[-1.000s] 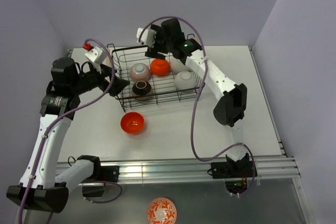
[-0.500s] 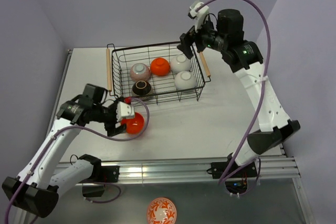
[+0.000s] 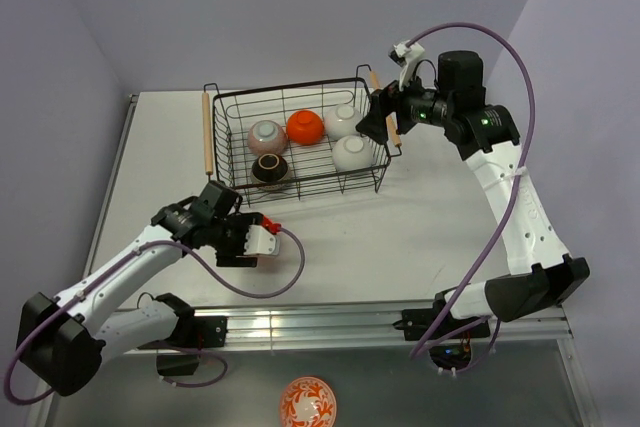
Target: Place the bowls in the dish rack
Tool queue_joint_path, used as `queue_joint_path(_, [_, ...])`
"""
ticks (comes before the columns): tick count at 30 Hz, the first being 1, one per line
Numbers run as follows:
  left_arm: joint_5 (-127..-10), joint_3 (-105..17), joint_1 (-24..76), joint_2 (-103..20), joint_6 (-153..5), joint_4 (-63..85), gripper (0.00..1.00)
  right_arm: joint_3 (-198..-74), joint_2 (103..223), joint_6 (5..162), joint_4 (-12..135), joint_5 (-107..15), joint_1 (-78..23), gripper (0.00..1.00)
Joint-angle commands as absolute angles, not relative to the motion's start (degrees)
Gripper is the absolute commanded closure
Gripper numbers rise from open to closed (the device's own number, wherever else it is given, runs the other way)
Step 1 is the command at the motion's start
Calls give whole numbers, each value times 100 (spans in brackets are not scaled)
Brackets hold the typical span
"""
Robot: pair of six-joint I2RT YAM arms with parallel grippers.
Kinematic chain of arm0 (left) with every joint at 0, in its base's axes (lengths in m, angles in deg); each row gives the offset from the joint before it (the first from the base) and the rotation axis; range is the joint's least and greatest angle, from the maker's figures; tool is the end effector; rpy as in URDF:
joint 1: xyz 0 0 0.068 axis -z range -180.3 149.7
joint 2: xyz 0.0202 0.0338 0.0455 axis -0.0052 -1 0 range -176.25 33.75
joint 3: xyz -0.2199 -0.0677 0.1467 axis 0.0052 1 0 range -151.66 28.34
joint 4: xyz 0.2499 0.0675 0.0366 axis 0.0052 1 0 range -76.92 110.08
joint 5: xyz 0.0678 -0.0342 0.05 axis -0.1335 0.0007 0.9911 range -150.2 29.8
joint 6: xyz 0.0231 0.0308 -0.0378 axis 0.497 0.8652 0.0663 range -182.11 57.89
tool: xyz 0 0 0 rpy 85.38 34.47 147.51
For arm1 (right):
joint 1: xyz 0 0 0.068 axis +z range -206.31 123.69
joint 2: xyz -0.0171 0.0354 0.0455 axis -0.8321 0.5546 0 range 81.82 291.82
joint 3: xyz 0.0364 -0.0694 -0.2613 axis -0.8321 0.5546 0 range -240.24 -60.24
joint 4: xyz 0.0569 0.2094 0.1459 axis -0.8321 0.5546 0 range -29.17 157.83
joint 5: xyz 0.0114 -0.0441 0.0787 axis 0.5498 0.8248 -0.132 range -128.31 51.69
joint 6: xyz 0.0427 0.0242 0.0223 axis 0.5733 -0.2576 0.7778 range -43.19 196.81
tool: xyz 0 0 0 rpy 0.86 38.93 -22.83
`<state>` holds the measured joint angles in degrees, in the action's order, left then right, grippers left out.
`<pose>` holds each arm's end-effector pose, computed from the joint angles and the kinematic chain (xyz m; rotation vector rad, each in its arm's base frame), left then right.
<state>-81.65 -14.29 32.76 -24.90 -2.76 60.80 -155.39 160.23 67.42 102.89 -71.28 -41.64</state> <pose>0.1455 -0.1102 0.2329 1.9514 1.7124 -0.3406 0.2643 0.0891 0.4557 -0.7671 1.8386 0.6360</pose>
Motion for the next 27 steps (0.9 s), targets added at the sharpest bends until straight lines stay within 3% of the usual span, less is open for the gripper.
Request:
queue_joint_path(1, [-8059,-1420,3337,-2671,-41,5518,29,-15385,15750,6899,10196,-7408,-4199,0])
queue_joint_path(16, [-8016,-928,3504,-3076,188,5334,40,-15305,15838,7259,10135,-7970,-4366,0])
queue_joint_path(27, [-7699,-813,4197,-3129,-163,5114,79,-14488,15671,8040,9599,-8243,-4366,1])
